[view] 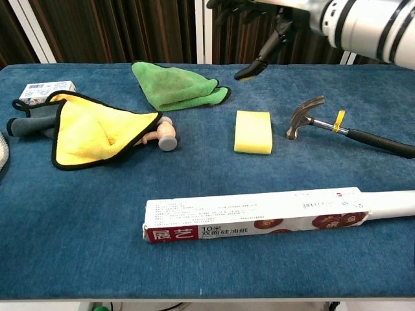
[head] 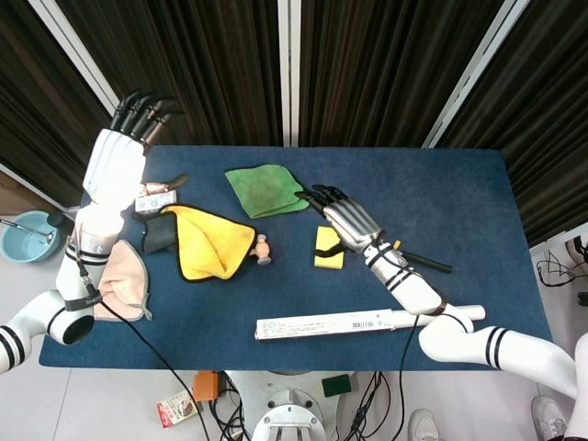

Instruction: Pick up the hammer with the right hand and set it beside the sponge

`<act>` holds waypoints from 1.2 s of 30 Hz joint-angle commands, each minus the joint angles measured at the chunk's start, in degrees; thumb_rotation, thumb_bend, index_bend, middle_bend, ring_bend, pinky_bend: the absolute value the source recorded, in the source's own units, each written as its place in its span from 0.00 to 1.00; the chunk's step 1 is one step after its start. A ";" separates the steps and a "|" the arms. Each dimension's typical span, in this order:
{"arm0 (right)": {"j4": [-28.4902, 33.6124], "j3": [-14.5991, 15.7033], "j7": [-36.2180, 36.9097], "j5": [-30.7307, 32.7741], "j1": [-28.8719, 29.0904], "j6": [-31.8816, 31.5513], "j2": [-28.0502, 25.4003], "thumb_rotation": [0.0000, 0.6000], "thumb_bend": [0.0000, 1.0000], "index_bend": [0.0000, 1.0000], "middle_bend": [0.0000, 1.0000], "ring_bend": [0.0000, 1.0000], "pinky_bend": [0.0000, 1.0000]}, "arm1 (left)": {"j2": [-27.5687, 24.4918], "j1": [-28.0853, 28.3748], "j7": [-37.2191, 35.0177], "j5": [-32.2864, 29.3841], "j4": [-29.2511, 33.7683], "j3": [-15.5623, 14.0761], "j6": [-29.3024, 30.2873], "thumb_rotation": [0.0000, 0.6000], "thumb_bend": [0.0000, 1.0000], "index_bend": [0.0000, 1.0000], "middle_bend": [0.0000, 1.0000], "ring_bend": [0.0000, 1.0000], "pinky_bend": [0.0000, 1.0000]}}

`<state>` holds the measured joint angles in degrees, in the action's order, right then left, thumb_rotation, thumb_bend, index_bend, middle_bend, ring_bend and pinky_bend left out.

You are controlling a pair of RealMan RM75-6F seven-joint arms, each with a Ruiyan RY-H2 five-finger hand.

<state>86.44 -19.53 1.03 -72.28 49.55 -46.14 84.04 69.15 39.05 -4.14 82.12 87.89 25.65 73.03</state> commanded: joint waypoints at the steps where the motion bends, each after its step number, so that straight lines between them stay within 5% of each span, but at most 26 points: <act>1: -0.76 0.19 -1.08 0.65 0.93 0.07 1.21 1.00 0.00 0.12 0.14 0.05 0.12 | 0.02 0.61 0.16 -0.58 -0.19 -0.04 -0.48 1.00 0.04 0.22 0.14 0.08 0.08; 8: 2.26 1.58 -4.20 2.43 -1.68 -4.59 -0.93 1.00 0.00 0.12 0.14 0.05 0.12 | -1.80 -0.87 0.79 -2.66 0.87 -2.55 -1.78 1.00 0.04 0.22 0.14 0.08 0.08; 20: 13.57 8.56 -18.63 16.83 -14.09 -16.20 -12.17 1.00 0.00 0.06 0.13 0.05 0.12 | -6.86 -12.41 5.92 -4.21 9.01 -14.69 -0.46 1.00 0.04 0.22 0.14 0.08 0.08; 27: 7.14 10.32 -14.57 20.80 -15.43 -11.39 -9.87 1.00 0.00 0.06 0.10 0.00 0.13 | -4.49 -17.16 5.34 0.49 8.91 -18.96 5.14 1.00 0.04 0.23 0.14 0.08 0.08; 36: -2.48 9.45 -14.84 26.08 -11.99 -4.79 -2.24 1.00 0.01 0.12 0.14 0.00 0.13 | -1.66 -17.68 4.64 3.11 7.57 -20.18 5.48 1.00 0.04 0.24 0.14 0.08 0.08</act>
<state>85.15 -9.83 -13.58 -47.24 36.68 -52.01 80.66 67.21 21.24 0.62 85.11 95.69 5.52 78.76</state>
